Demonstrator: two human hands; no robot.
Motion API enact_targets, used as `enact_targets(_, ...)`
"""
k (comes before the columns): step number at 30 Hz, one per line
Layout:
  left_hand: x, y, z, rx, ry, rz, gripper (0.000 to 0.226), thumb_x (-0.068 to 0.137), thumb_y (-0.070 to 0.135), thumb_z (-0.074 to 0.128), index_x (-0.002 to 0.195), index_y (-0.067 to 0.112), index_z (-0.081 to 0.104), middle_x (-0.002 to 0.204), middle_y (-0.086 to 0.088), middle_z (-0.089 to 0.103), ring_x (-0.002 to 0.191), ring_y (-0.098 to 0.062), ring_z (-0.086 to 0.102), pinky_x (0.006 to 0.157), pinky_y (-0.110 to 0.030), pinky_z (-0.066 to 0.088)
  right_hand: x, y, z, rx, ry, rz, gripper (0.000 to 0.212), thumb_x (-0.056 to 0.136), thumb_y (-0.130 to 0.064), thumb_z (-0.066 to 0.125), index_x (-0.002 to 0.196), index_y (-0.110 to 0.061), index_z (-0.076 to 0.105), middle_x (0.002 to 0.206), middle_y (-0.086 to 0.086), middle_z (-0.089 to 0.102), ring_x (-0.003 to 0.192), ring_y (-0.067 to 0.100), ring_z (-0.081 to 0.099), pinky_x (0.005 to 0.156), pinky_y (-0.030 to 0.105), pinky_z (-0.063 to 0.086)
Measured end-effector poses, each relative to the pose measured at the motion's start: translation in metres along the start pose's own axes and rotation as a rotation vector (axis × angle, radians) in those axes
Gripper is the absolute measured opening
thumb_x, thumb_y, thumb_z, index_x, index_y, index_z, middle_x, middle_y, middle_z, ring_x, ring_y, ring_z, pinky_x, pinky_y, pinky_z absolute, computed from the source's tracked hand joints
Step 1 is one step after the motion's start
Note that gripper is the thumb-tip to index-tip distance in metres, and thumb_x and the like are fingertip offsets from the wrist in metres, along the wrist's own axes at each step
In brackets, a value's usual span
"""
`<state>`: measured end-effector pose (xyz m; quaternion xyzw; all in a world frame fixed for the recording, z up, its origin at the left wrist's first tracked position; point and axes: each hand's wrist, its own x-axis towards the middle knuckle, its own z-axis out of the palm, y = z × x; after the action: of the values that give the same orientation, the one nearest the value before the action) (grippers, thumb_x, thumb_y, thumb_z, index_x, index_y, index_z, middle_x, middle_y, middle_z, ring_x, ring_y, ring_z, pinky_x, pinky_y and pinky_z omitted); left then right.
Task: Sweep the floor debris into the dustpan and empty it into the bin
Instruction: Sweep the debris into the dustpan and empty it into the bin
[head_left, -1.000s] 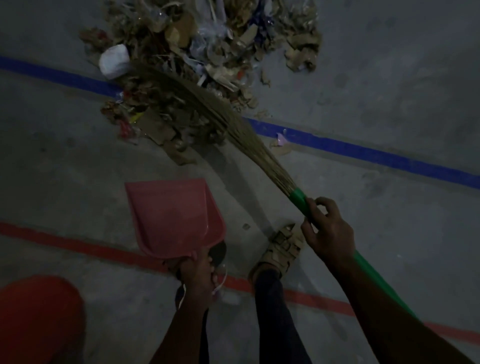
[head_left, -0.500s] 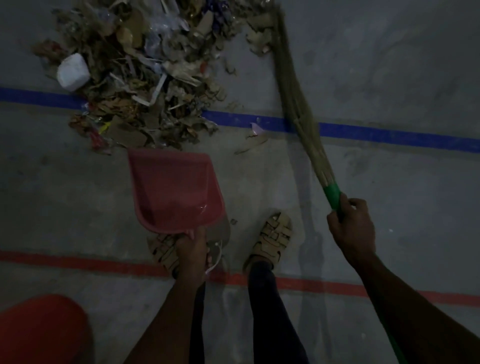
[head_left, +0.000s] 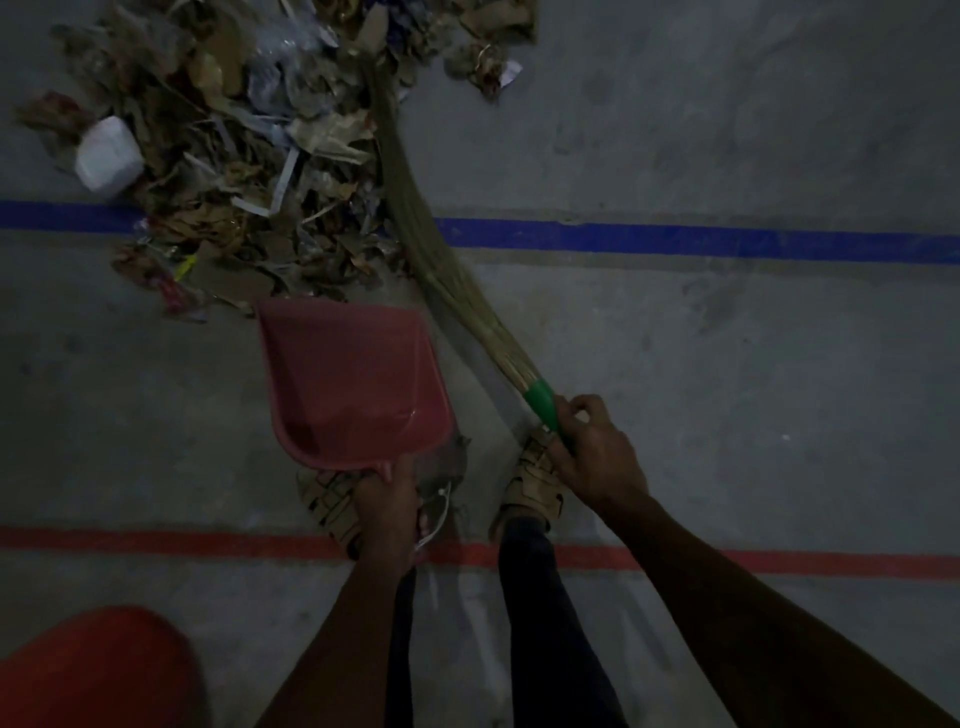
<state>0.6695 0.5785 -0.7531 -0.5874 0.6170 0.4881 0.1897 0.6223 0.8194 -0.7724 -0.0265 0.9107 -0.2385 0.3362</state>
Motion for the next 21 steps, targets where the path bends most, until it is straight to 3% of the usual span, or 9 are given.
enact_targets(2, 0.002, -0.002, -0.001, -0.012, 0.01, -0.01, 0.037, 0.077, 0.048, 0.067, 0.081, 0.011, 0.066, 0.071, -0.008, 0.06, 0.061, -0.021, 0.053, 0.055, -0.034, 0.042, -0.003, -0.004, -0.001, 0.03, 0.068, 0.004, 0.061, 0.089, -0.036, 0.049, 0.143, -0.008, 0.047, 0.125, 0.016, 0.047, 0.072, 0.028, 0.059, 0.056, 0.029, 0.044)
enact_targets(4, -0.001, 0.001, -0.003, -0.036, 0.008, -0.026, 0.035, 0.086, 0.039, 0.067, 0.075, 0.006, 0.062, 0.06, -0.007, 0.055, 0.046, -0.018, 0.048, 0.046, -0.027, 0.039, -0.011, -0.002, -0.003, 0.056, 0.136, 0.021, 0.06, 0.09, -0.038, 0.048, 0.142, -0.007, 0.049, 0.124, 0.014, 0.048, 0.065, 0.024, 0.057, 0.051, 0.028, 0.044)
enact_targets(7, -0.004, -0.003, -0.008, -0.069, -0.001, -0.043, 0.034, 0.096, 0.027, 0.062, 0.07, 0.008, 0.051, 0.053, -0.007, 0.047, 0.034, -0.016, 0.039, 0.039, -0.021, 0.034, -0.029, 0.008, -0.004, 0.069, 0.177, 0.074, 0.055, 0.09, -0.028, 0.061, 0.14, -0.007, 0.051, 0.124, 0.013, 0.048, 0.063, 0.023, 0.058, 0.051, 0.033, 0.051)
enact_targets(11, -0.007, -0.014, -0.02, -0.093, 0.019, -0.068, 0.033, 0.095, 0.022, 0.063, 0.069, 0.008, 0.048, 0.048, -0.003, 0.046, 0.031, -0.014, 0.037, 0.037, -0.019, 0.031, -0.054, 0.03, -0.004, 0.001, 0.07, 0.157, 0.058, 0.089, -0.023, 0.066, 0.143, -0.01, 0.048, 0.126, 0.012, 0.045, 0.065, 0.026, 0.059, 0.056, 0.033, 0.05)
enact_targets(14, -0.013, -0.023, -0.027, -0.13, 0.0, -0.087, 0.037, 0.089, 0.03, 0.069, 0.066, 0.007, 0.051, 0.048, -0.006, 0.047, 0.031, -0.017, 0.038, 0.042, -0.023, 0.034, -0.065, 0.042, 0.005, -0.088, -0.066, 0.141, 0.06, 0.089, -0.038, 0.052, 0.143, -0.012, 0.048, 0.126, 0.013, 0.046, 0.067, 0.028, 0.059, 0.058, 0.03, 0.044)
enact_targets(17, -0.013, -0.034, -0.033, -0.119, -0.005, -0.096, 0.038, 0.094, 0.028, 0.064, 0.066, 0.006, 0.05, 0.047, -0.009, 0.045, 0.029, -0.018, 0.037, 0.039, -0.02, 0.032, -0.059, 0.037, 0.017, -0.129, -0.147, 0.042, 0.072, 0.083, -0.051, 0.035, 0.142, -0.011, 0.048, 0.124, 0.014, 0.046, 0.07, 0.032, 0.061, 0.059, 0.035, 0.05)
enact_targets(21, -0.012, -0.039, -0.038, -0.108, 0.035, -0.084, 0.039, 0.091, 0.033, 0.067, 0.084, -0.004, 0.059, 0.061, -0.025, 0.056, 0.04, -0.035, 0.052, 0.033, -0.037, 0.043, -0.039, 0.011, 0.026, -0.057, -0.123, -0.029, 0.078, 0.082, -0.054, 0.036, 0.143, -0.008, 0.049, 0.124, 0.02, 0.05, 0.082, 0.038, 0.063, 0.064, 0.038, 0.052)
